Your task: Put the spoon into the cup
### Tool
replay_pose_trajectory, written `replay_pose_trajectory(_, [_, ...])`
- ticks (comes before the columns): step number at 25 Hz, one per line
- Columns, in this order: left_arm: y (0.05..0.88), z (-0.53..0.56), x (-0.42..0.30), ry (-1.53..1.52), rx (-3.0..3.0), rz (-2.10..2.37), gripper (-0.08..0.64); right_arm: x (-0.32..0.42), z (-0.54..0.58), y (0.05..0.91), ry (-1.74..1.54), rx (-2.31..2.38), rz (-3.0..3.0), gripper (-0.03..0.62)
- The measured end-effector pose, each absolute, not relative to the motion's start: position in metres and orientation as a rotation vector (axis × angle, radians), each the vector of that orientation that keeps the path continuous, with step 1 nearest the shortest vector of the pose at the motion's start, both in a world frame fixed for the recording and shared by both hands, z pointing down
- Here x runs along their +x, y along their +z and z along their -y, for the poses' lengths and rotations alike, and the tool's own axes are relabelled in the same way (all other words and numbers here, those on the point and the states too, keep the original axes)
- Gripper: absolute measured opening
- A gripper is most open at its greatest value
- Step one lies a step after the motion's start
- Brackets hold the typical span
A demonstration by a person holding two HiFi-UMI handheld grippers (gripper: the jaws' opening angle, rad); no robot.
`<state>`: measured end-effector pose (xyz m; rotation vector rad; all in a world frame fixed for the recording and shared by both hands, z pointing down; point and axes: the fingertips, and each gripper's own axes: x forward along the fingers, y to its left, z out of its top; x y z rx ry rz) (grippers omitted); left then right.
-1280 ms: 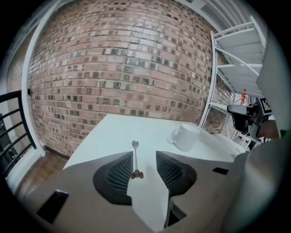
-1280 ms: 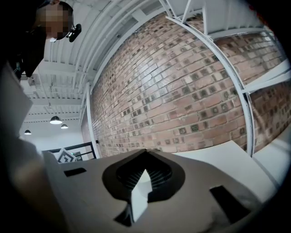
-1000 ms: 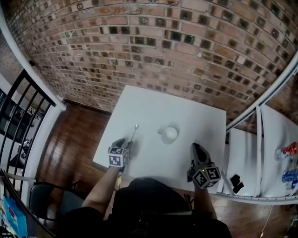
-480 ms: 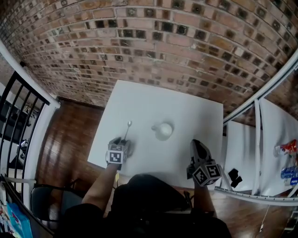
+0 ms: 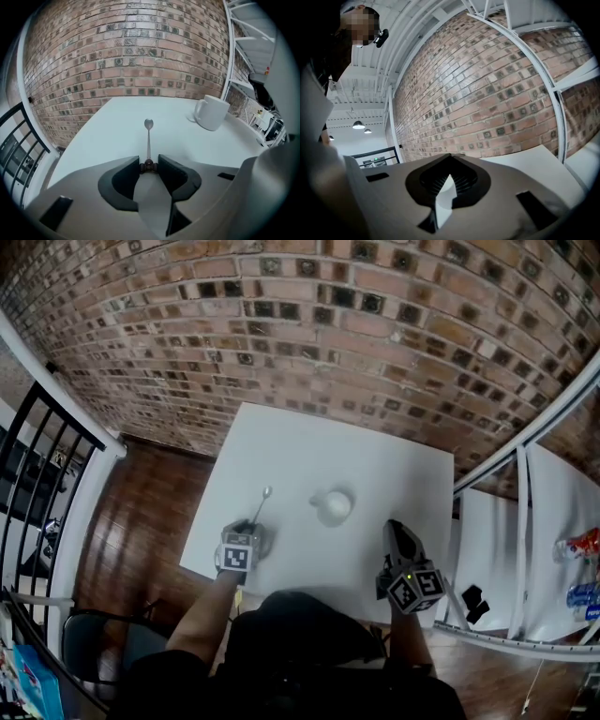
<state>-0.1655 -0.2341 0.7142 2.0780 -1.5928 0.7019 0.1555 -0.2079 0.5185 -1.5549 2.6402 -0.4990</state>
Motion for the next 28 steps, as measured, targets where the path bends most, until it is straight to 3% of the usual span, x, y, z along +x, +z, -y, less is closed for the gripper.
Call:
replay_pose_trajectory(11, [0.688, 0.239, -0.181, 0.579, 2.107, 1.605, 0.126, 0.149, 0.212, 0.503, -0.444, -1.538, -2.647, 0.004])
replay_pose_trajectory(28, [0.515, 0.242, -0.204, 0.209, 2.451, 1.712, 0.126, 0.124, 0.211, 0.482, -0.306, -1.522, -2.741, 0.005])
